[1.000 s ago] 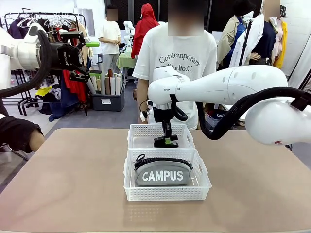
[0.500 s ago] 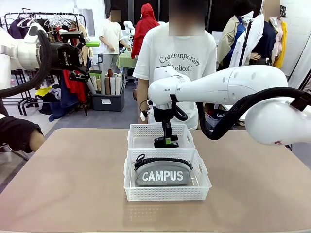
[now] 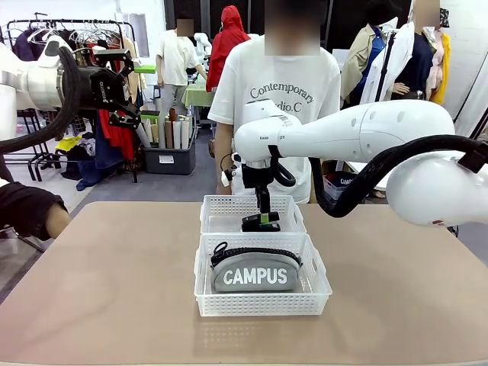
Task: Distribute items into two baskets.
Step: Place the picked Stapler into the Organizing basket as instructed by the person.
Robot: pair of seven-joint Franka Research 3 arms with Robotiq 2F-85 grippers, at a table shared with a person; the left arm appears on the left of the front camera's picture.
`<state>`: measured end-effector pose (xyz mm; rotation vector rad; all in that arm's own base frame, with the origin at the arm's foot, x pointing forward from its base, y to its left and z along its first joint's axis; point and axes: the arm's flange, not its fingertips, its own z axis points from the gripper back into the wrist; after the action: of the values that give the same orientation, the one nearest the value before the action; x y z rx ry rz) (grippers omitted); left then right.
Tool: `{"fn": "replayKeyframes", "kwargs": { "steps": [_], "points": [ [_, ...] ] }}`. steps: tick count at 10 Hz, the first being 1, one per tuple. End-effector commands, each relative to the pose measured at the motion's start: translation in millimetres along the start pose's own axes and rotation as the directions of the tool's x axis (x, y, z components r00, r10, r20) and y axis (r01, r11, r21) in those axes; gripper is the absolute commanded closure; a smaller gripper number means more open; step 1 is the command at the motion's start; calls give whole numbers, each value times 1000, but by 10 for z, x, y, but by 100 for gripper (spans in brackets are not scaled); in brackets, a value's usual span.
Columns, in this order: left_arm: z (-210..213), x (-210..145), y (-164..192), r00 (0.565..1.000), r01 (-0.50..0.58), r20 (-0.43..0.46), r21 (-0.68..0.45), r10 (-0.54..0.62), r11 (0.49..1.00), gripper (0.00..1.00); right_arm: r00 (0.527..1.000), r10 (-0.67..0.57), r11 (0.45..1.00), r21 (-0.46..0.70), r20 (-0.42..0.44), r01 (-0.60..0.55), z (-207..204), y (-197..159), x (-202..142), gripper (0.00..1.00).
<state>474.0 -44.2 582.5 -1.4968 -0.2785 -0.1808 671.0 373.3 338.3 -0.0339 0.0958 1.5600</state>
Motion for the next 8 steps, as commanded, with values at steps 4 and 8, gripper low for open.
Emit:
{"fn": "replayKeyframes", "kwargs": {
  "steps": [4,8],
  "points": [
    [2,-11,-10,1000,1,0,-2,-1,1000,0,999,-16,1000,-5,45,16,169,46,-66,0],
    [2,-11,-10,1000,1,0,-2,-1,1000,0,1000,-7,1000,-10,14,7,123,-10,-41,0]
  ]
}}
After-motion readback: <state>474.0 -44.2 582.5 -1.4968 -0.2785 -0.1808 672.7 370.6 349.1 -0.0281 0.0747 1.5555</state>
